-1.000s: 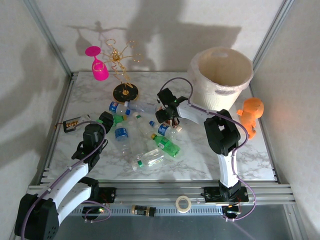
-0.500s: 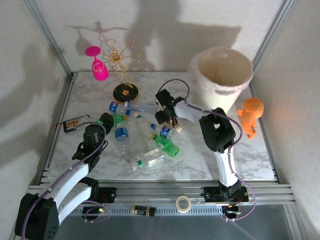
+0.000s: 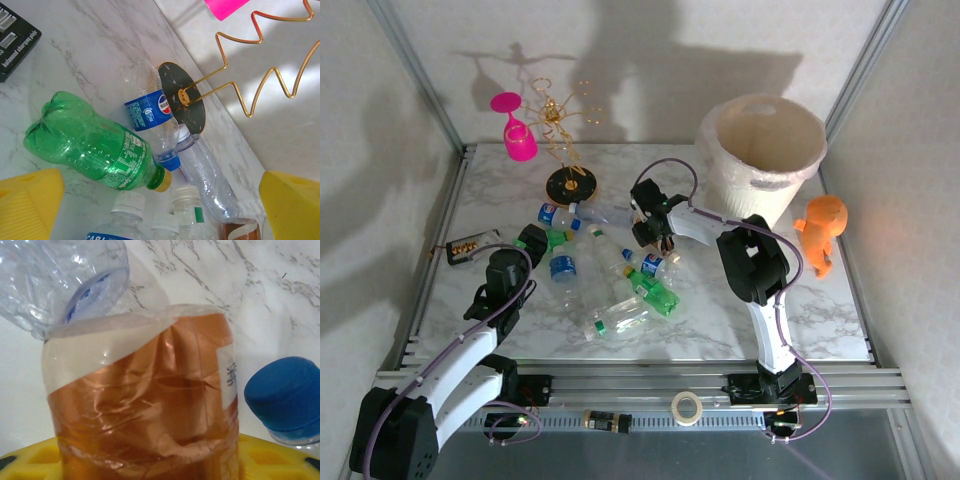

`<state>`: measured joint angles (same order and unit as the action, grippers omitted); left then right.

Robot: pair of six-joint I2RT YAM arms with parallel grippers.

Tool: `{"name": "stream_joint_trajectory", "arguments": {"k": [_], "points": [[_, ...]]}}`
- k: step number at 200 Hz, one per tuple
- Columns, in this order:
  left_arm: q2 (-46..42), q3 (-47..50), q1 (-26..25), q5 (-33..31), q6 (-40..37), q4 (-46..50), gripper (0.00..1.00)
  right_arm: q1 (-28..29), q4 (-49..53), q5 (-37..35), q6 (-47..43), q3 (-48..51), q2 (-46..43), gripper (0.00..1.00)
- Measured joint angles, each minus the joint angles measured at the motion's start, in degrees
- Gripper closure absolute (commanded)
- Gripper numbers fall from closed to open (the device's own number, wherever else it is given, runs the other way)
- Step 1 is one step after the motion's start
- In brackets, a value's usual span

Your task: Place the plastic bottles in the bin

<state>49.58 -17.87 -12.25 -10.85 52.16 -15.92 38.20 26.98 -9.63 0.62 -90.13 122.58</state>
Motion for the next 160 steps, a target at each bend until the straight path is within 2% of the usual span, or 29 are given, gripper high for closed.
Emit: {"name": "stream_joint_trajectory", "arguments": {"k": [44,160], "points": [[-0.1,0.0,0.0,0.6,0.0,-0.1,0.0,0.0,-1.1,0.0,0.0,0.5,-1.0,0.57],[1.6,0.0,0.0,5.1,0.0,-5.9,0.0,0.0,-4.3,0.7,-1.1,2.2,-13.2,0.61]]}}
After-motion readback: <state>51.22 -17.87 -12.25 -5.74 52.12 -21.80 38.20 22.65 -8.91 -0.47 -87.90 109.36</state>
